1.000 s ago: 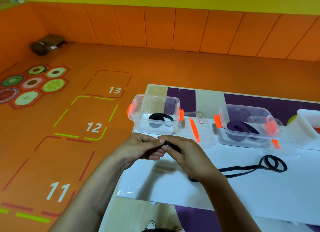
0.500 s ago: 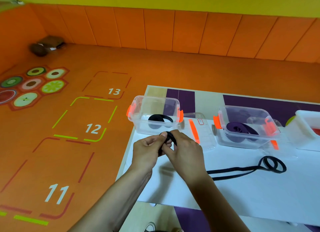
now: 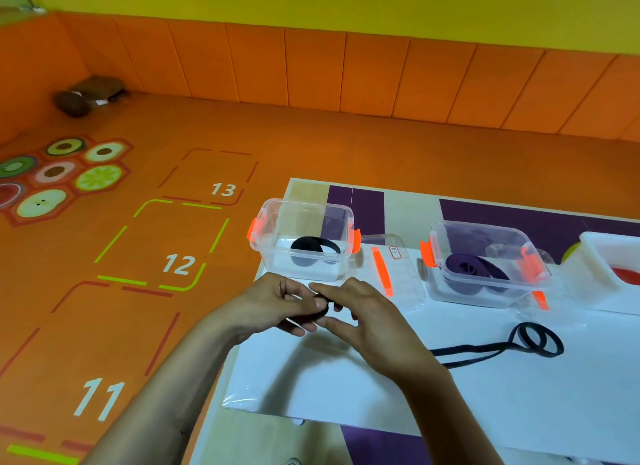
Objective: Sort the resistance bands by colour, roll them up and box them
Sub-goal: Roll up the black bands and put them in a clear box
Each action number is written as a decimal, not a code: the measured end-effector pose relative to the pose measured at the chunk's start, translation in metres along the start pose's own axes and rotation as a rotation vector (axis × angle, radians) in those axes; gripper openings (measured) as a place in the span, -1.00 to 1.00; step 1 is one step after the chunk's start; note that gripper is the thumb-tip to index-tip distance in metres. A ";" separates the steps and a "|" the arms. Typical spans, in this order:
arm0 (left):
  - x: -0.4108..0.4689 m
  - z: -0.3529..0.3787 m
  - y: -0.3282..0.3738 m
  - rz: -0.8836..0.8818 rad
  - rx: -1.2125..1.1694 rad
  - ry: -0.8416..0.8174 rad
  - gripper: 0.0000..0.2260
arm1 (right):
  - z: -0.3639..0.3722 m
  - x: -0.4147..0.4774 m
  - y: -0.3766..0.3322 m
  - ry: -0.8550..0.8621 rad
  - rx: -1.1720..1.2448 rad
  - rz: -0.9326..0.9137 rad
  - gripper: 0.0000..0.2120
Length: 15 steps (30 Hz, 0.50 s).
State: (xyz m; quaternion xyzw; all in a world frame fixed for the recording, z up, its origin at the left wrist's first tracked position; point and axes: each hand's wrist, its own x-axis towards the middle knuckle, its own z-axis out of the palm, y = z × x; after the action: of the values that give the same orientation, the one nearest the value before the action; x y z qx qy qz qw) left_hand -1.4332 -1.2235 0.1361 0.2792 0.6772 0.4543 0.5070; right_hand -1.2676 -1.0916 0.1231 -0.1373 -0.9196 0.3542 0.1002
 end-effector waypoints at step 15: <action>0.017 0.061 -0.008 0.263 -0.272 0.457 -0.87 | 0.022 0.010 -0.014 0.395 -0.090 0.280 -0.80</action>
State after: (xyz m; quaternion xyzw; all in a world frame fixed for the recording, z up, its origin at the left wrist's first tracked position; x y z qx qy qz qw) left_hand -1.3811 -1.1930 0.1171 0.1845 0.6647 0.6538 0.3109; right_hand -1.2853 -1.1122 0.1179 -0.3343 -0.8691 0.2896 0.2216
